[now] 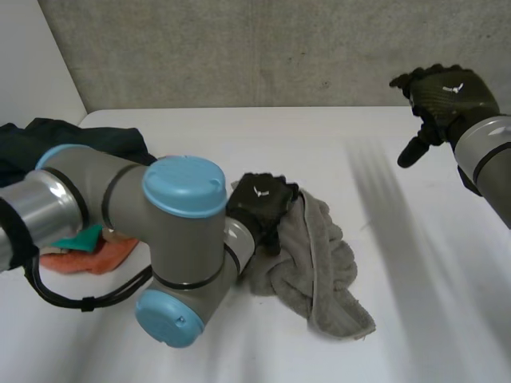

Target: Fold the laundry.

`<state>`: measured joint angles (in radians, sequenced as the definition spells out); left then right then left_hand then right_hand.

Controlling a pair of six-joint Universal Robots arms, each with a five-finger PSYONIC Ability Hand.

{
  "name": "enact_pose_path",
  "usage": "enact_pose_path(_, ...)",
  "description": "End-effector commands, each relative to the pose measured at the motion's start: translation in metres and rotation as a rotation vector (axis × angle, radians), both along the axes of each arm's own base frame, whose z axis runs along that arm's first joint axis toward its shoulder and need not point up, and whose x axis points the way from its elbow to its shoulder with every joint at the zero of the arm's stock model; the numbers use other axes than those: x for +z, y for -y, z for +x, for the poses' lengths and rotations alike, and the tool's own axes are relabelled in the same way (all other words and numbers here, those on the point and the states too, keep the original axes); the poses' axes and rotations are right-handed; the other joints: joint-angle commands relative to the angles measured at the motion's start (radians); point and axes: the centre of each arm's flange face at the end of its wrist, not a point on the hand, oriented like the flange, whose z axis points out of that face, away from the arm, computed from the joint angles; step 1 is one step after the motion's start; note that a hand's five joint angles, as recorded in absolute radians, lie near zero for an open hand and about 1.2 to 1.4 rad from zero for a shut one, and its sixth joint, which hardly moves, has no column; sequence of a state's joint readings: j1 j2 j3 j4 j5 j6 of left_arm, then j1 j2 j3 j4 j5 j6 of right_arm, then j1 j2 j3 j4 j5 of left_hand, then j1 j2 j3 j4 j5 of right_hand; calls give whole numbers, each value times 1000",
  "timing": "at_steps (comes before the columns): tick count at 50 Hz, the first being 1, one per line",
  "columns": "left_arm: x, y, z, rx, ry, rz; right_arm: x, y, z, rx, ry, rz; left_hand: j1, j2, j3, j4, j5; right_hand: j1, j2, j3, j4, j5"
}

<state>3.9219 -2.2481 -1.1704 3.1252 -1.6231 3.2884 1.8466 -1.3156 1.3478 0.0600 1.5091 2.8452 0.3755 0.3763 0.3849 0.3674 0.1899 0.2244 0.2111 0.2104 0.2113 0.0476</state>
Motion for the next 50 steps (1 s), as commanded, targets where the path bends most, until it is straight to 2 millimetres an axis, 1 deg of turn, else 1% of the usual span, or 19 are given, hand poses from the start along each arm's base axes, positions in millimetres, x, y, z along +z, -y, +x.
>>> enact_pose_path(1, 48, -6, 15, 28, -61, -63, -10, 0, -1, 1, -85, 48, -109, -110, -118, -101, -98, -50, -37, -36, -37, -48)
enact_pose_path(2, 61, -6, 23, 40, -82, -85, -10, -1, -1, 3, -86, 57, -130, -130, -139, -121, -118, -50, -37, -36, -37, -48)
enact_pose_path(5, 79, 0, 38, 77, -109, -115, -14, -7, -1, 6, -95, 114, -138, -139, -148, -130, -127, -50, -37, -36, -37, -48)
enact_pose_path(6, 86, 5, 49, 105, -119, -128, -15, -10, -2, 5, -91, 135, -136, -136, -145, -127, -125, -50, -37, -36, -37, -48)
enact_pose_path(8, 87, 12, 61, 138, -113, -130, -21, -18, -4, -1, -64, 209, -136, -136, -145, -127, -125, -50, -37, -36, -37, -48)
enact_pose_path(11, 74, 23, 80, 188, -80, -97, -27, -28, -7, -14, -16, 293, -139, -139, -148, -130, -127, -50, -37, -36, -37, -48)
enact_pose_path(16, 47, 38, 101, 194, -53, -26, -58, -52, -11, -48, 110, 499, -115, -116, -124, -107, -104, -50, -37, -36, -37, -48)
enact_pose_path(17, 36, 42, 105, 188, -49, 14, -63, -55, -11, -54, 128, 522, -101, -101, -110, -92, -89, -50, -37, -36, -37, -48)
enact_pose_path(22, 1, 41, 100, 155, -80, 182, -88, -71, -9, -72, 212, 605, -83, -84, -92, -75, -72, -50, -37, -36, -37, -48)
enact_pose_path(31, -13, 24, 82, 167, -236, 374, -121, -108, 22, 19, 271, 666, -45, -45, -54, -36, -34, -50, -37, -36, -37, -48)
enact_pose_path(34, -24, 24, 75, 164, -241, 412, -126, -112, 27, 32, 277, 681, -45, -45, -54, -36, -34, -50, -37, -36, -37, -48)
enact_pose_path(38, -28, 21, 55, 123, -240, 409, -134, -114, 34, 37, 294, 710, -45, -45, -54, -36, -34, -50, -37, -36, -37, -48)
enact_pose_path(42, -37, 35, 43, 133, -240, 389, -141, -107, 41, 37, 311, 695, -12, -13, -22, -4, -1, -50, -37, -36, -37, -48)
enact_pose_path(43, -42, 42, 39, 148, -237, 380, -143, -104, 42, 30, 313, 684, 75, 74, 66, 83, 86, 0, 14, 14, 13, 3)
enact_pose_path(44, -44, 45, 37, 158, -234, 373, -144, -101, 42, 19, 313, 673, 137, 136, 127, 145, 148, 187, 201, 201, 201, 190)
enact_pose_path(45, -45, 49, 36, 173, -231, 364, -145, -96, 42, -9, 315, 646, 213, 212, 204, 221, 224, 750, 764, 764, 763, 753)
enact_pose_path(46, -45, 54, 35, 201, -227, 353, -143, -92, 41, -24, 319, 618, 362, 361, 353, 370, 373, 1073, 1086, 1087, 1086, 1075)
enact_pose_path(47, -44, 56, 35, 216, -223, 348, -137, -80, 40, -58, 335, 552, 416, 415, 406, 424, 427, 1171, 1184, 1185, 1184, 1173)
enact_pose_path(50, -38, 58, 38, 251, -210, 344, -121, -61, 42, -76, 367, 418, 446, 445, 436, 454, 457, 1172, 1185, 1186, 1185, 1174)
